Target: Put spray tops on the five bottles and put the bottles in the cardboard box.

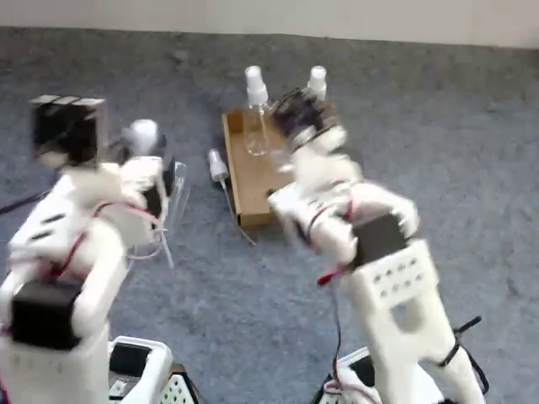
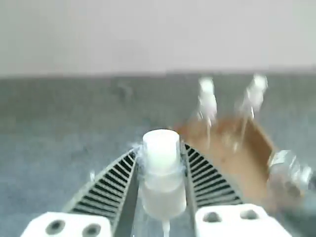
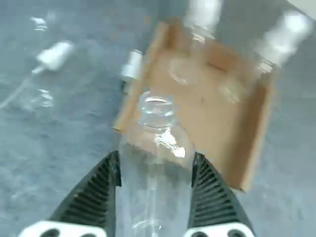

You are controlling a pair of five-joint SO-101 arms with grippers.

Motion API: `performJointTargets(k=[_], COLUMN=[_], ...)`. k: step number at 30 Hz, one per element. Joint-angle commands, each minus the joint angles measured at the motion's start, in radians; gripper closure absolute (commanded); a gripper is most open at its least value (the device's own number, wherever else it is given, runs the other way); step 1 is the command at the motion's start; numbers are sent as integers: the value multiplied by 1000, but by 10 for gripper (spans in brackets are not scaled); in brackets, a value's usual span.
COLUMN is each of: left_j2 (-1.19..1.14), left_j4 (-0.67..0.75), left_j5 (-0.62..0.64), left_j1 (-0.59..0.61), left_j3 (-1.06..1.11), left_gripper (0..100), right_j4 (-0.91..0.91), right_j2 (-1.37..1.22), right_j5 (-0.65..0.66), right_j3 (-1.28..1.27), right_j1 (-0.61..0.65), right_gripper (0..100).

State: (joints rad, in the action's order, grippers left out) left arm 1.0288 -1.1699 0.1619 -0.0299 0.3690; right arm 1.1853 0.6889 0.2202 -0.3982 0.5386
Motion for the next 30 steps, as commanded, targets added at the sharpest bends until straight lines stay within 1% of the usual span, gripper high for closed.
performJointTargets(k=[1, 3, 6, 9, 14, 19, 23, 30], left_j2=[97, 113, 117, 120, 124, 124, 124, 124], left_j4=[109, 126, 138, 167, 276, 288, 295, 296], left_j5=[114, 184, 285, 334, 342, 336, 338, 341], left_j1=[124, 162, 177, 177, 174, 127, 122, 120], left_j3=[-39, -39, -33, 15, 134, 206, 252, 272], left_gripper=[996, 996, 996, 996, 996, 996, 996, 996], right_j4=[-213, -305, -435, -499, -501, -501, -499, -499], right_j2=[136, 188, 255, 314, 374, 378, 380, 380], right_j5=[-15, -11, -9, -9, -9, -14, -15, -15], right_j3=[-197, -318, -475, -590, -667, -668, -668, -668], right_j1=[136, 185, 268, 328, 344, 341, 341, 344], right_gripper=[995, 995, 995, 995, 995, 995, 995, 995])
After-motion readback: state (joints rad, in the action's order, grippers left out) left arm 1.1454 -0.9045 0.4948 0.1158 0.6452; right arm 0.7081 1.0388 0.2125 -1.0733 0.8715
